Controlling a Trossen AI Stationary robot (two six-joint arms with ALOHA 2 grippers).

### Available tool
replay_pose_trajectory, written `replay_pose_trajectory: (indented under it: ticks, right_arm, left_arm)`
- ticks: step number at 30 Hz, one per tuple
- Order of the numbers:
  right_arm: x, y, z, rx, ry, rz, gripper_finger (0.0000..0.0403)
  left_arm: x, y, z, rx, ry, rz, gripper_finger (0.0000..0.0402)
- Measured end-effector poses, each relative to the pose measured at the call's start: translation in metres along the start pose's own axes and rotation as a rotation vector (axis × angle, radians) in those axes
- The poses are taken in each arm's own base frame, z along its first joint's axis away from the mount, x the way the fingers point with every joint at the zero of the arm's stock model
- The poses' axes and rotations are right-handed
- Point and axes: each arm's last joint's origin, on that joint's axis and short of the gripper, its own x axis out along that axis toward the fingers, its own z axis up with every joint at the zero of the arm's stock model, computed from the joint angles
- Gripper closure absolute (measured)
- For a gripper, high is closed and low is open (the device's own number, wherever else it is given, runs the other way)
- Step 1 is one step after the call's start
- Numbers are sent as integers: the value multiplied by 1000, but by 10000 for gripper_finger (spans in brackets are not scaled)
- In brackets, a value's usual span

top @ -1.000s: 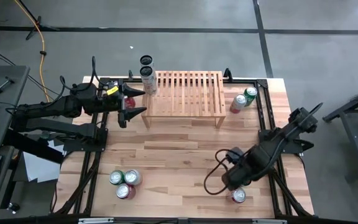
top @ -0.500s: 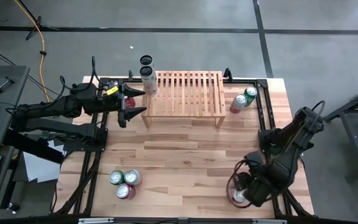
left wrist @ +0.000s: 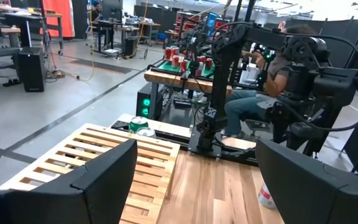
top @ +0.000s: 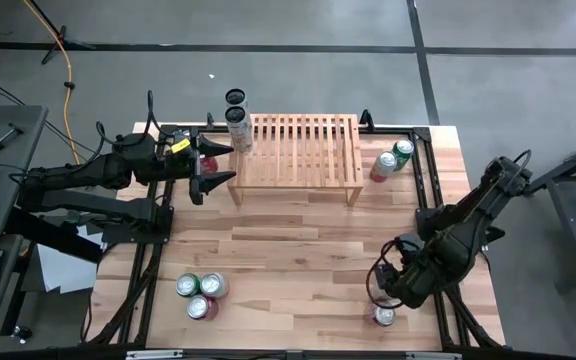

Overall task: Place canned beverage on shelf
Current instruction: Put the white-pink soda can on the shelf aligned with the other white-pink soda cans

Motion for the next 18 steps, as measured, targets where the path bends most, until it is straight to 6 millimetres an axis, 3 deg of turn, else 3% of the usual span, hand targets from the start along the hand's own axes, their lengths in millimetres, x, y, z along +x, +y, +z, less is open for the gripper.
replay_pose_trajectory:
  ticks: [18]
  right_arm:
    - [27, 19, -8, 32, 3, -84, 96]
  left_arm:
    - [0, 0, 0, 0, 0, 0, 85]
